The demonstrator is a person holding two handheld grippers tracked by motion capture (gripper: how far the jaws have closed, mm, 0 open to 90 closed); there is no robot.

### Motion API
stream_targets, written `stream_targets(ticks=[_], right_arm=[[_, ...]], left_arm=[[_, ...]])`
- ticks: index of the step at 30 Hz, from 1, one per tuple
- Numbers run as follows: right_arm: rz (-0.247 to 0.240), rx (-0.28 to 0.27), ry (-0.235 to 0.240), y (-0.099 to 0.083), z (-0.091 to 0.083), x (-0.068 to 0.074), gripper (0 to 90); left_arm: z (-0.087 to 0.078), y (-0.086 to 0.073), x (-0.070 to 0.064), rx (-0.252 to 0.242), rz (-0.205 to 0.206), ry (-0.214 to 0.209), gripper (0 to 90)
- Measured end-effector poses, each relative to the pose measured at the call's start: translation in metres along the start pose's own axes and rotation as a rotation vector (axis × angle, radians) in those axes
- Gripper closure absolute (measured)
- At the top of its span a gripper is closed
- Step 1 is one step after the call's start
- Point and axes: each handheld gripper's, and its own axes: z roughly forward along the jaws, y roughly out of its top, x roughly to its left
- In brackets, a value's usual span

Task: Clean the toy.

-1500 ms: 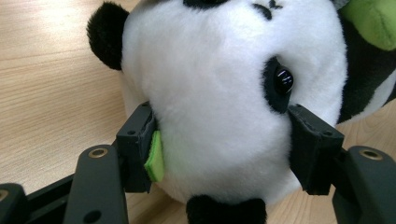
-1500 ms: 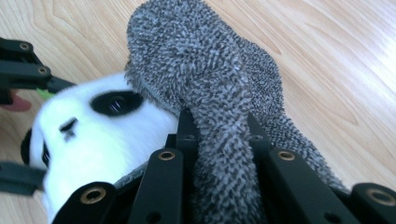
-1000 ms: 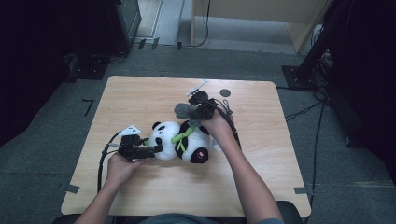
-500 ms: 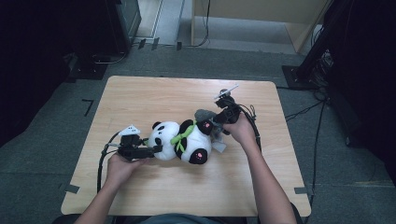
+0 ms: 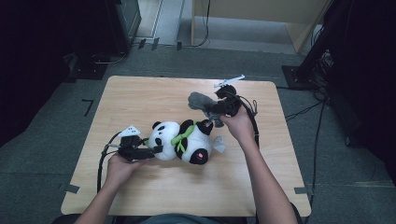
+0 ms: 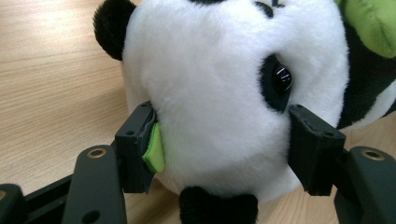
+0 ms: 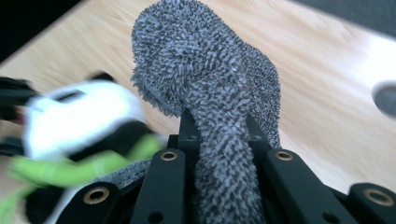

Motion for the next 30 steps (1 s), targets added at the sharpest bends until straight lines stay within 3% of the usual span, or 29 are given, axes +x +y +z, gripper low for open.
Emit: stream_targets(ticks=[2,3,4,5,6,8,12,16,18,20,30], right_arm=[[-0.066,-0.019,0.033,0.011,0.004,0.025,76.4],[-0.066,-0.019,0.033,0.011,0.004,0.025,76.4],[-0.102,-0.021,0.059,0.017,0.012,0.041,76.2],[-0.102,-0.021,0.059,0.017,0.012,0.041,76.2],[-0.123,-0.018,0.089,0.021,0.021,0.056,76.1],[-0.147,-0.012,0.117,0.023,0.032,0.071,76.0],[-0.185,0.014,0.157,0.025,0.054,0.097,75.8],[-0.229,0.077,0.161,0.02,0.081,0.119,75.2],[-0.243,0.114,0.172,0.015,0.093,0.125,74.4],[-0.274,0.103,0.156,0.009,0.097,0.126,74.6],[-0.261,0.11,0.087,0.001,0.085,0.108,75.1]], left_arm=[[0.0,0.001,0.0,0.0,0.001,-0.004,34.4],[-0.001,0.001,0.0,0.0,0.006,-0.002,34.4],[-0.001,0.001,-0.001,-0.001,0.007,-0.003,34.4],[-0.001,0.002,-0.001,-0.001,0.006,-0.002,34.4],[-0.001,0.003,-0.002,0.001,0.008,0.0,34.8],[-0.001,0.004,-0.003,0.003,0.009,0.0,35.0],[-0.002,0.005,-0.003,0.005,0.007,-0.002,35.4],[-0.002,0.005,-0.004,0.007,0.004,0.001,35.7],[-0.001,0.004,-0.002,0.023,0.004,0.006,35.7],[-0.001,0.003,-0.002,0.015,0.008,0.006,35.7],[0.001,0.003,-0.002,0.023,-0.004,0.012,36.8]])
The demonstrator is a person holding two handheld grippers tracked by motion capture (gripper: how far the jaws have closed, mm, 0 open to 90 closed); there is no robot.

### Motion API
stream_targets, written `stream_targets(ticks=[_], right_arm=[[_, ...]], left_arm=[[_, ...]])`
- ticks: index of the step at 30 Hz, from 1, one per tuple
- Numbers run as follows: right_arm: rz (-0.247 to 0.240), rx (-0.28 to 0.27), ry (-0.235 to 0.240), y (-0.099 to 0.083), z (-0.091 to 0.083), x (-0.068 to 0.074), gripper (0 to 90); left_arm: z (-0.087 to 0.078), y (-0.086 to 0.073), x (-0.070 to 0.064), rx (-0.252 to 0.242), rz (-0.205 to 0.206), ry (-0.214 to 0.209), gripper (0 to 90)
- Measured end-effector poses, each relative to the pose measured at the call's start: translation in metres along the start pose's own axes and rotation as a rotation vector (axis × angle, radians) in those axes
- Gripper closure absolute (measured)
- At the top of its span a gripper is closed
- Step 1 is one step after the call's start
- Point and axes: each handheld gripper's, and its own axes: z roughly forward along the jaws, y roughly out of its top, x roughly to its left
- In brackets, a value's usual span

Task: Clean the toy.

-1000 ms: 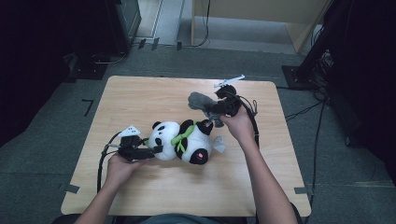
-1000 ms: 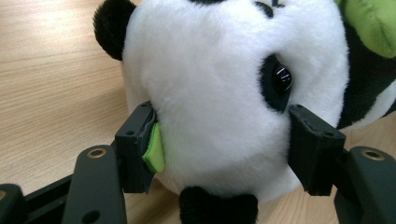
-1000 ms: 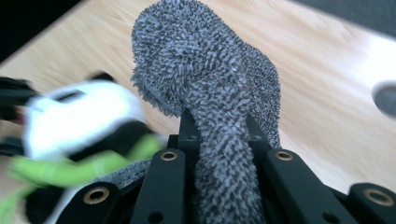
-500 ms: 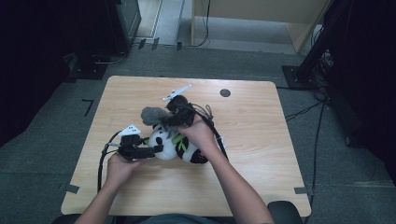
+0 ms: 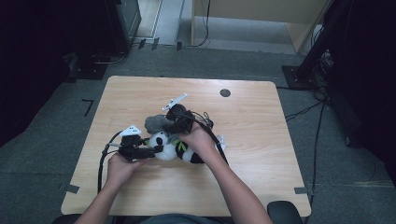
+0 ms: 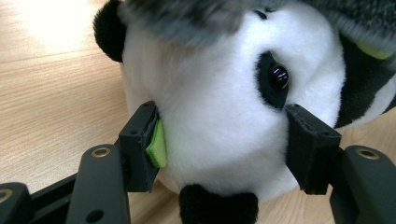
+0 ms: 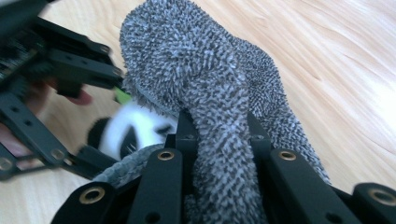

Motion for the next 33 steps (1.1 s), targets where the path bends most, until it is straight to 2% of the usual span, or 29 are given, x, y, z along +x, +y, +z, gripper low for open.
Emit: stream_targets(ticks=[3,5,6,11,14,19,20,22,26,27,28,30,31,33], right_arm=[[0.021,0.036,-0.052,-0.008,-0.008,-0.011,75.4],[0.035,0.043,-0.062,-0.013,-0.012,-0.017,75.7],[0.037,0.039,-0.062,-0.016,-0.014,-0.021,75.7],[0.026,0.021,-0.128,-0.019,-0.021,-0.025,75.8],[0.043,0.009,-0.122,-0.02,-0.023,-0.029,75.8],[0.068,-0.017,-0.196,-0.019,-0.034,-0.038,76.1],[0.09,-0.023,-0.187,-0.017,-0.037,-0.041,76.2],[0.099,-0.038,-0.177,-0.015,-0.042,-0.042,76.4],[0.09,-0.065,-0.155,-0.008,-0.048,-0.034,76.3],[0.074,-0.08,-0.136,-0.002,-0.049,-0.025,76.3],[0.074,-0.08,-0.136,-0.002,-0.049,-0.025,76.3],[0.052,-0.098,-0.088,0.006,-0.046,-0.009,76.2],[0.052,-0.098,-0.088,0.006,-0.046,-0.009,76.2],[0.02,-0.089,-0.047,0.012,-0.035,0.008,76.1]], left_arm=[[0.0,0.0,0.001,-0.002,-0.016,-0.007,36.7],[0.0,0.0,0.001,-0.007,-0.016,-0.01,36.7],[0.001,0.0,0.001,-0.012,-0.017,-0.011,36.7],[0.001,0.0,0.001,-0.018,-0.019,-0.019,36.6],[0.0,-0.001,0.002,-0.027,-0.017,-0.027,35.8],[0.0,-0.001,0.002,-0.025,-0.016,-0.025,35.7],[0.0,-0.001,0.002,-0.024,-0.01,-0.025,35.5],[0.0,-0.002,0.002,-0.026,-0.008,-0.025,35.2],[0.0,-0.002,0.002,-0.03,-0.004,-0.024,34.6],[0.0,-0.002,0.002,-0.032,-0.002,-0.024,34.3],[0.0,-0.002,0.002,-0.034,-0.001,-0.024,34.3],[0.0,-0.003,0.002,-0.04,0.003,-0.025,33.0],[0.0,-0.003,0.002,-0.04,0.004,-0.025,33.0],[0.0,-0.003,0.002,-0.039,0.007,-0.026,33.0]])
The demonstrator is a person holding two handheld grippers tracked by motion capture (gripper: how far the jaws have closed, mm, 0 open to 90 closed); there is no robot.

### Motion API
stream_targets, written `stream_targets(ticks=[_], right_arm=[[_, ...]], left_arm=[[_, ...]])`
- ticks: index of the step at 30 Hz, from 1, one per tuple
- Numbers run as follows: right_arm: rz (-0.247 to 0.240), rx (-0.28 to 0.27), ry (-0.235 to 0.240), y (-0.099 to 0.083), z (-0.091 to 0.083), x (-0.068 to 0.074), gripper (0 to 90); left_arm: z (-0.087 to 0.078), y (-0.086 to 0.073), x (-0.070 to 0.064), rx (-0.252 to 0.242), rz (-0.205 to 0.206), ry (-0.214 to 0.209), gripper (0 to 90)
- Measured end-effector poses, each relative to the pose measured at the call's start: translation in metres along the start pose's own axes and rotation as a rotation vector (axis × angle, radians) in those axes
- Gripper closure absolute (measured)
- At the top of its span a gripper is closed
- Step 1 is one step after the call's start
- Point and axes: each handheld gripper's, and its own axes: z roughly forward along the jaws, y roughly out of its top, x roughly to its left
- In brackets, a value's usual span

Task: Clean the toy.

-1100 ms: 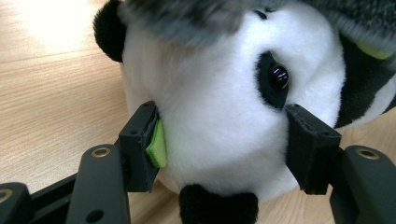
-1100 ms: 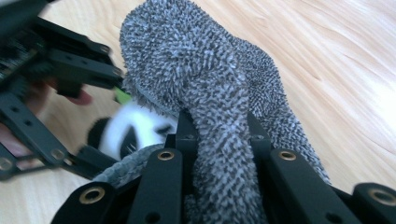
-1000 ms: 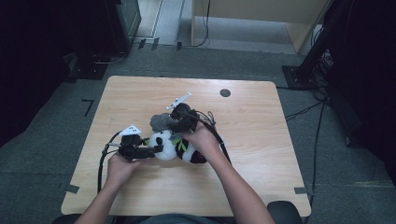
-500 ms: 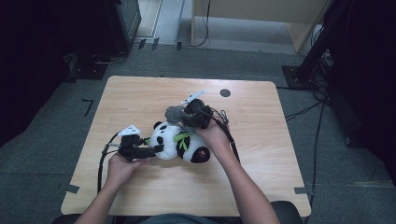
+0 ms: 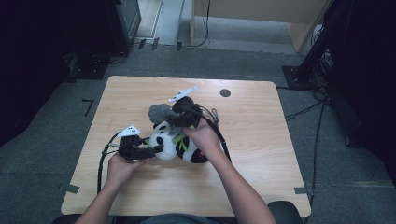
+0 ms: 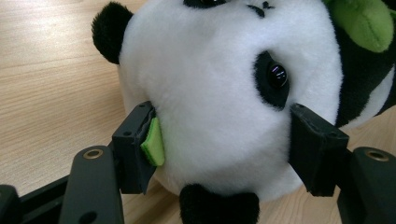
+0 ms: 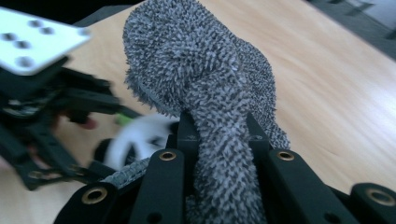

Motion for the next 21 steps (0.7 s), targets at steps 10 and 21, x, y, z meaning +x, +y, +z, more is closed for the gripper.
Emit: stream_targets(ticks=[10,21], right_arm=[[-0.071,0.067,0.034,-0.012,0.036,0.022,75.8],[0.026,0.08,-0.022,-0.027,0.025,-0.018,76.1]], left_arm=[[0.001,0.0,0.001,0.004,-0.012,-0.001,34.0],[0.001,0.0,0.001,-0.002,-0.013,0.0,34.7]])
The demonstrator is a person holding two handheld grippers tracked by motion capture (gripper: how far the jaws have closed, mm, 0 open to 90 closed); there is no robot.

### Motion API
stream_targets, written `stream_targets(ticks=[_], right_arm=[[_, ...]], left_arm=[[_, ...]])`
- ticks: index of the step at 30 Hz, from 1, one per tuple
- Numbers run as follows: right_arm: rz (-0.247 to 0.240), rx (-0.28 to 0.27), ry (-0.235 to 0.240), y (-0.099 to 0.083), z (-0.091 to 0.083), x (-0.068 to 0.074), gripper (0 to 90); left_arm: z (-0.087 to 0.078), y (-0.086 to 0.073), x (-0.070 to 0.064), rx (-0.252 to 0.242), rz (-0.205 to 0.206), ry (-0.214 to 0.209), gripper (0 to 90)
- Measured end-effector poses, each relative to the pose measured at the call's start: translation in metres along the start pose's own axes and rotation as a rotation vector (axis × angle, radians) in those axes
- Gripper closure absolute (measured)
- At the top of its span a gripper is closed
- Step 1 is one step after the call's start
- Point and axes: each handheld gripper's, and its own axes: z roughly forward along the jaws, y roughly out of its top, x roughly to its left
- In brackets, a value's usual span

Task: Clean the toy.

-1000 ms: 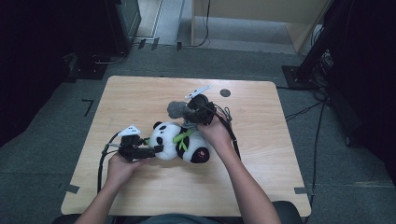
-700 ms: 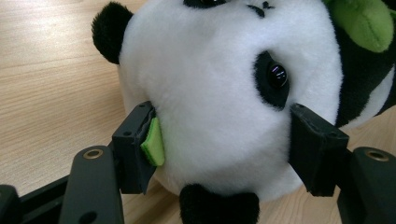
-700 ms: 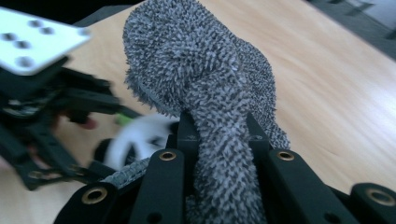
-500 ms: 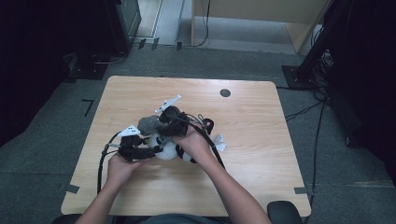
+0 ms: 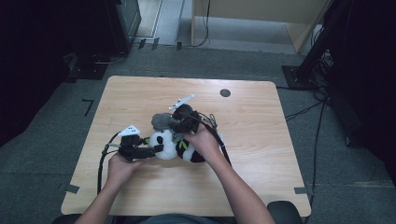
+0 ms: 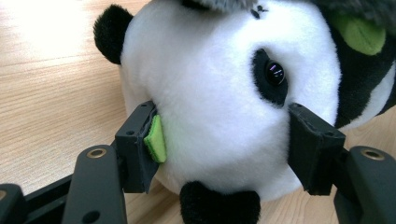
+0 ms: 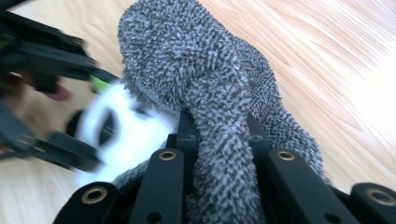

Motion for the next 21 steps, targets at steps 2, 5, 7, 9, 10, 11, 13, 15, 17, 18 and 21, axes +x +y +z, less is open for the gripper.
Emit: stream_targets(ticks=[2,5,7,9,10,11,13,15,17,18,21], right_arm=[[0.031,0.015,0.001,-0.004,-0.002,-0.011,76.2],[0.032,0.02,-0.005,-0.007,-0.005,-0.017,76.2],[0.012,0.031,-0.027,-0.005,-0.007,-0.018,76.1],[0.004,0.036,-0.051,-0.004,-0.009,-0.02,76.1],[0.013,0.035,-0.053,-0.004,-0.01,-0.023,76.2],[0.019,0.035,-0.052,-0.005,-0.011,-0.024,76.2],[0.031,0.032,-0.051,-0.006,-0.01,-0.028,76.3],[0.03,0.039,-0.063,-0.006,-0.007,-0.028,76.5],[0.028,0.043,-0.071,-0.005,-0.003,-0.027,76.7],[0.033,0.046,-0.075,-0.005,-0.001,-0.028,76.7],[0.052,0.051,-0.07,-0.004,0.002,-0.03,76.8]], left_arm=[[0.0,0.0,0.0,-0.001,0.003,-0.001,34.7],[0.0,0.0,0.0,-0.004,0.003,-0.001,34.9],[0.0,0.0,0.0,-0.005,0.002,-0.001,34.9],[0.0,0.0,0.0,-0.007,0.003,-0.002,34.9],[0.0,0.0,0.0,-0.01,0.004,-0.003,34.8],[0.0,0.0,0.0,-0.016,0.006,-0.006,34.7],[0.0,0.001,0.0,-0.026,0.008,-0.014,33.5],[-0.001,0.002,-0.001,-0.033,0.008,-0.019,29.9],[-0.001,0.003,-0.002,-0.037,0.006,-0.022,27.1],[-0.003,0.005,-0.005,-0.04,0.017,-0.023,25.6],[-0.003,0.004,-0.006,-0.034,0.013,-0.053,19.8]])
